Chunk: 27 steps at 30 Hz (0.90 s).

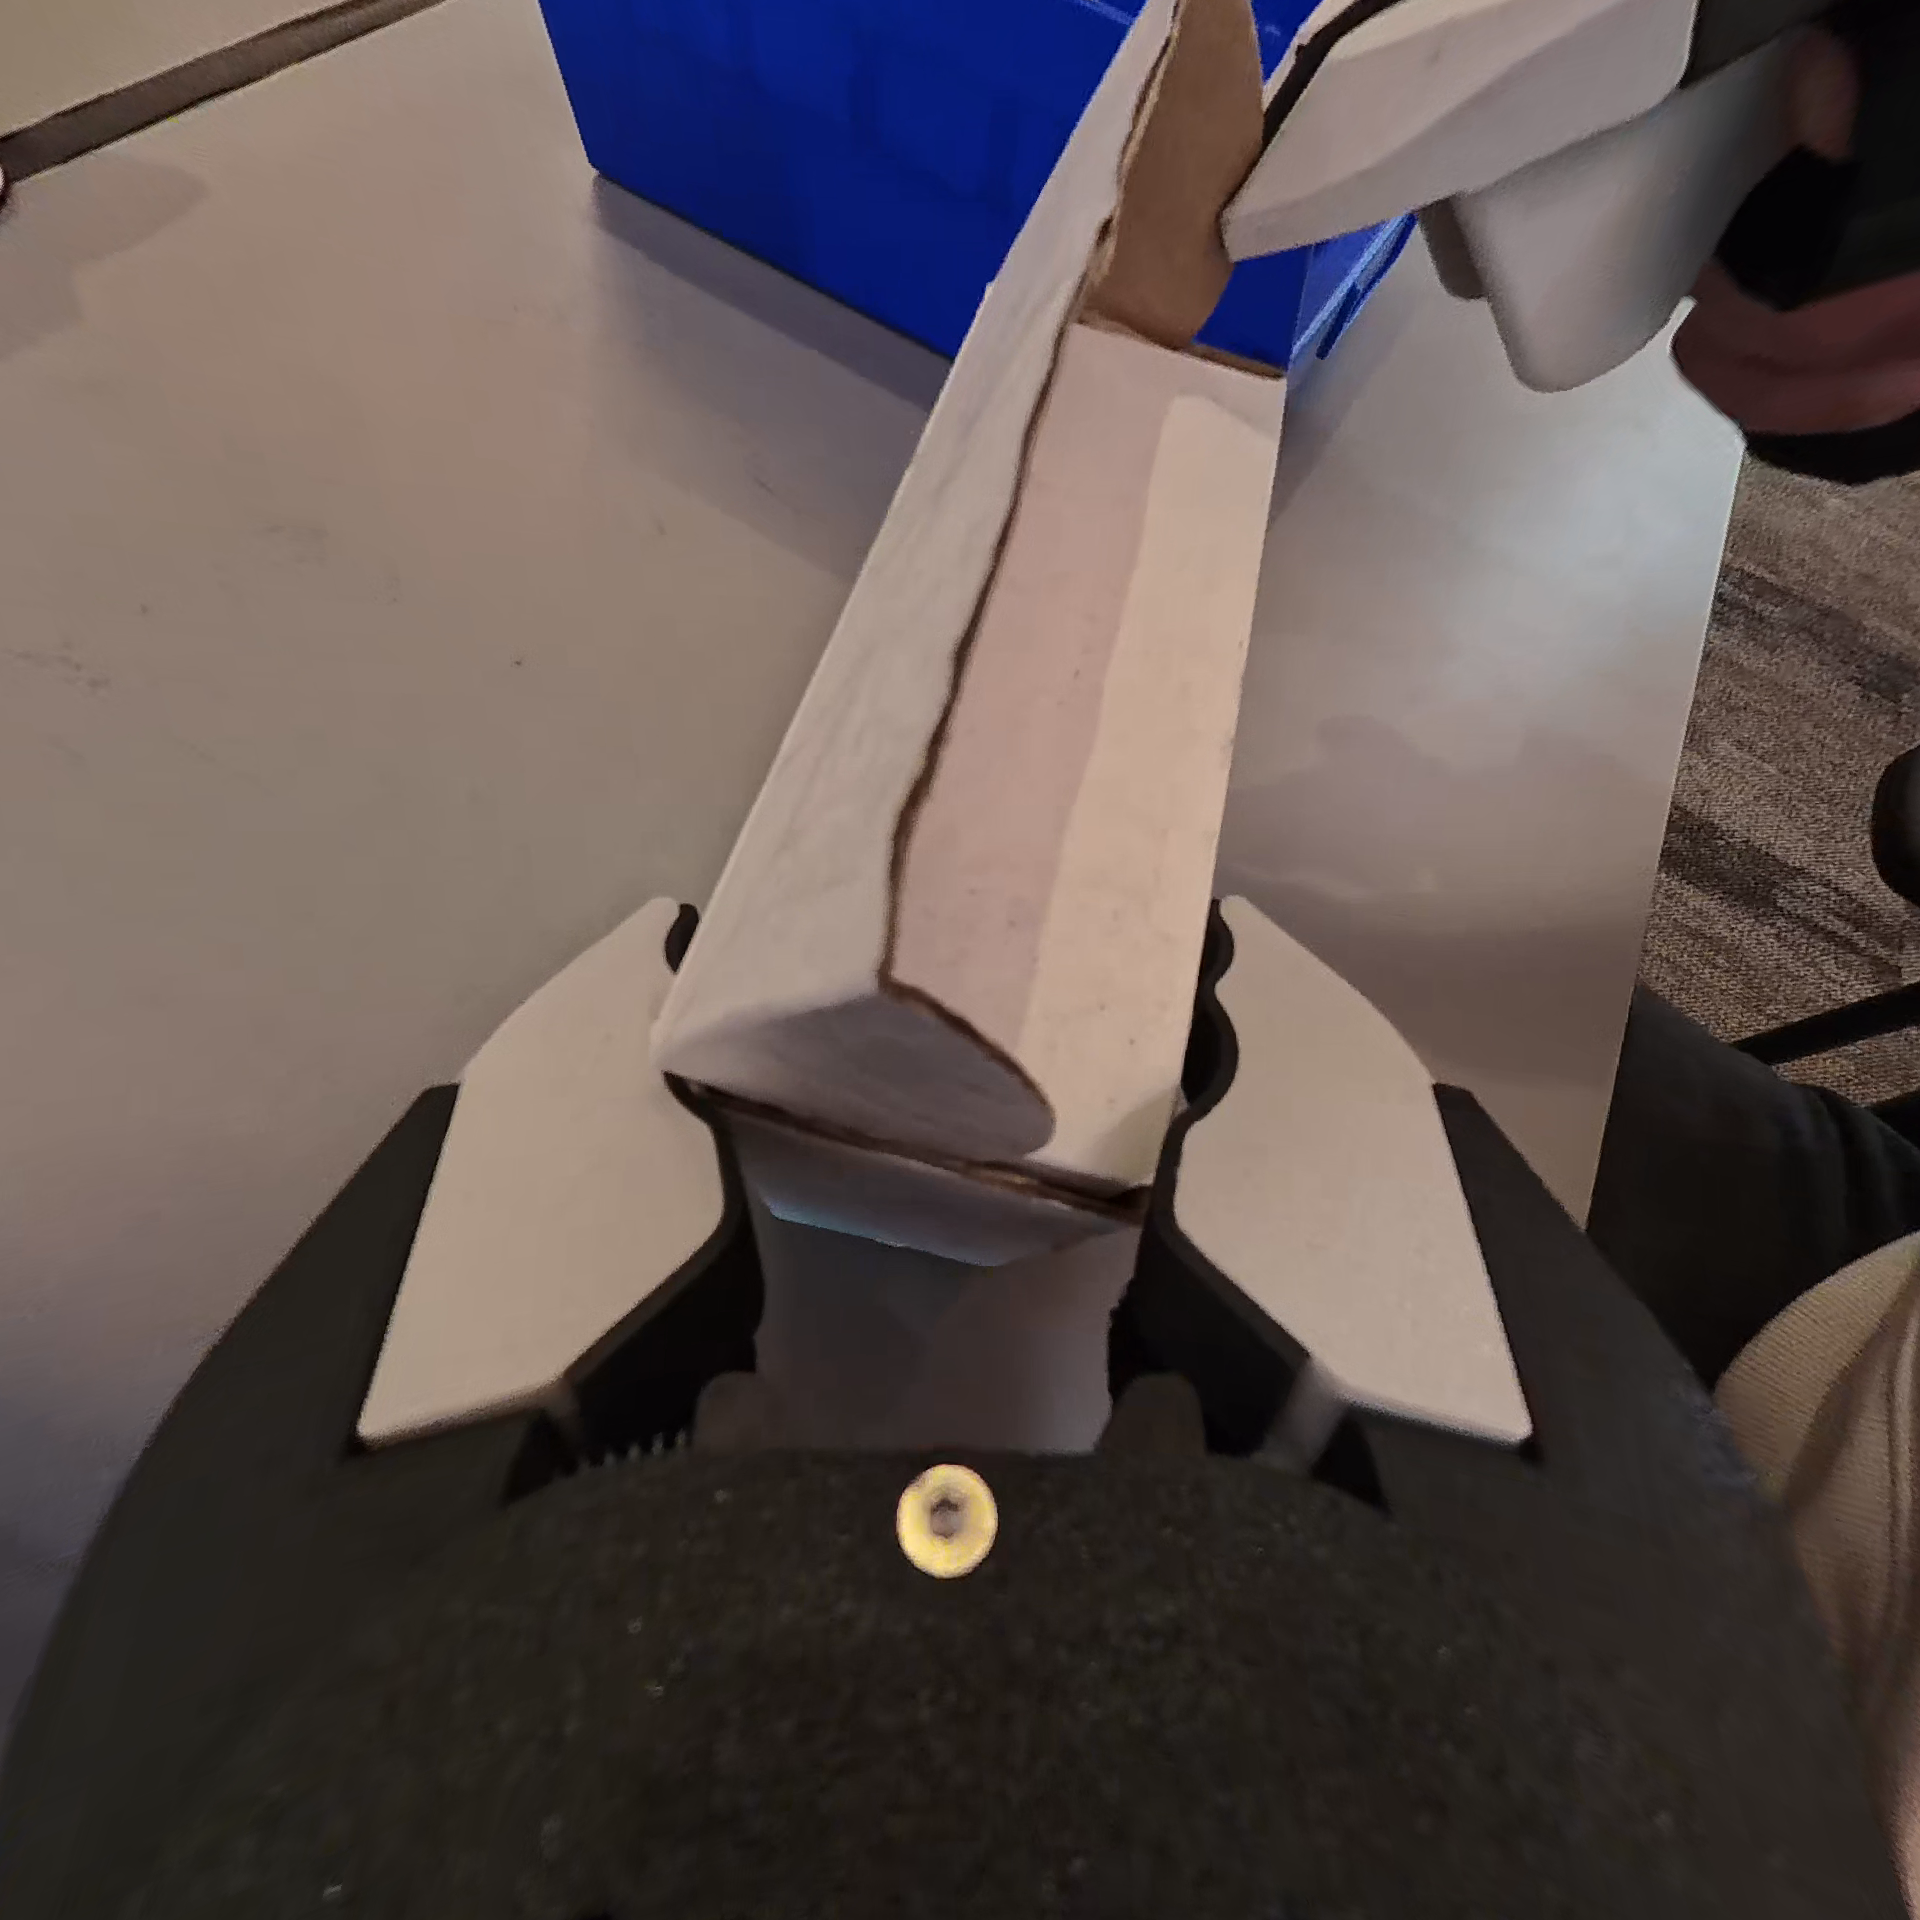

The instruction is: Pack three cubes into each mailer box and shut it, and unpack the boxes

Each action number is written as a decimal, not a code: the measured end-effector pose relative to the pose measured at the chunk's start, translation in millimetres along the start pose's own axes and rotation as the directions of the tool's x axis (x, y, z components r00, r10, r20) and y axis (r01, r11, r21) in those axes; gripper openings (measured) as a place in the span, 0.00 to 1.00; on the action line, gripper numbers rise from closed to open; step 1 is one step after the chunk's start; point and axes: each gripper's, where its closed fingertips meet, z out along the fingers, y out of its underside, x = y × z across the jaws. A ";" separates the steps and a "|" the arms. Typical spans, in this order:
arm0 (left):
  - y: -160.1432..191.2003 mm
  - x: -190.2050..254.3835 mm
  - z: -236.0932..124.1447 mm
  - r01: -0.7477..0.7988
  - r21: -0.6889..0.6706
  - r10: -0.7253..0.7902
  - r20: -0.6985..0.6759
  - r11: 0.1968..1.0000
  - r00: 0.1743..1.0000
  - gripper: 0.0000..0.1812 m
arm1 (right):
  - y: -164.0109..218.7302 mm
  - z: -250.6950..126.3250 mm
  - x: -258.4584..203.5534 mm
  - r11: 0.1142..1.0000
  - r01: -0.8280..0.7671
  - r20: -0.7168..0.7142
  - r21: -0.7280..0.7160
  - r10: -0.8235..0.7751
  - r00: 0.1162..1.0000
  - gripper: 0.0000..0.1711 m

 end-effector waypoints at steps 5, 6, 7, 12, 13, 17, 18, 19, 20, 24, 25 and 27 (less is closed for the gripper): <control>-0.6 -0.6 -0.3 0.008 0.011 -0.008 0.000 1.000 1.000 0.49 | -0.9 1.4 -1.2 0.998 -0.034 -0.010 0.043 0.034 0.999 0.00; -0.1 -0.8 -0.3 0.004 0.007 -0.004 0.013 1.000 1.000 0.49 | -0.9 1.2 -1.0 0.996 -0.077 0.008 0.050 0.077 0.997 0.00; 0.1 -0.9 -0.4 0.004 0.006 -0.004 0.025 1.000 1.000 0.49 | -1.2 1.1 -0.8 0.990 -0.129 0.037 0.053 0.127 0.991 0.00; 0.9 -0.2 -0.6 -0.003 -0.001 0.003 0.017 1.000 1.000 0.49 | -3.2 1.6 -2.1 0.954 -0.294 0.145 0.053 0.284 0.948 0.00; 1.6 -0.2 -1.0 -0.011 -0.008 0.012 0.006 1.000 1.000 0.49 | -3.6 1.5 -2.6 0.950 -0.308 0.160 0.052 0.296 0.942 0.00; -0.2 -0.4 -1.2 -0.005 0.020 0.005 -0.003 1.000 1.000 0.49 | -1.5 2.0 -2.6 0.977 -0.204 0.111 0.057 0.197 0.974 0.00; 0.0 -0.2 -1.3 -0.006 0.019 0.006 -0.003 1.000 1.000 0.49 | -1.1 1.7 -2.3 0.984 -0.169 0.083 0.059 0.164 0.983 0.00; -0.3 -0.1 -1.2 -0.003 0.022 0.003 -0.004 1.000 1.000 0.49 | -1.1 2.1 -2.5 0.985 -0.159 0.072 0.066 0.155 0.985 0.00; -0.8 -0.1 -1.2 0.000 0.029 0.000 -0.007 1.000 1.000 0.49 | -1.4 2.4 -2.5 0.982 -0.171 0.076 0.081 0.165 0.983 0.00; -0.5 -1.2 -0.3 0.001 0.018 -0.001 0.019 1.000 1.000 0.49 | -3.9 2.3 2.6 0.979 -0.175 0.080 0.107 0.167 0.983 0.00; -0.2 -1.5 0.0 0.000 0.011 -0.001 0.026 1.000 1.000 0.49 | -4.2 2.7 2.8 0.979 -0.178 0.067 0.104 0.171 0.983 0.00; 0.3 -1.9 -0.2 0.002 0.005 -0.002 0.031 1.000 1.000 0.49 | -5.3 3.0 2.1 0.981 -0.174 0.042 0.084 0.171 0.984 0.00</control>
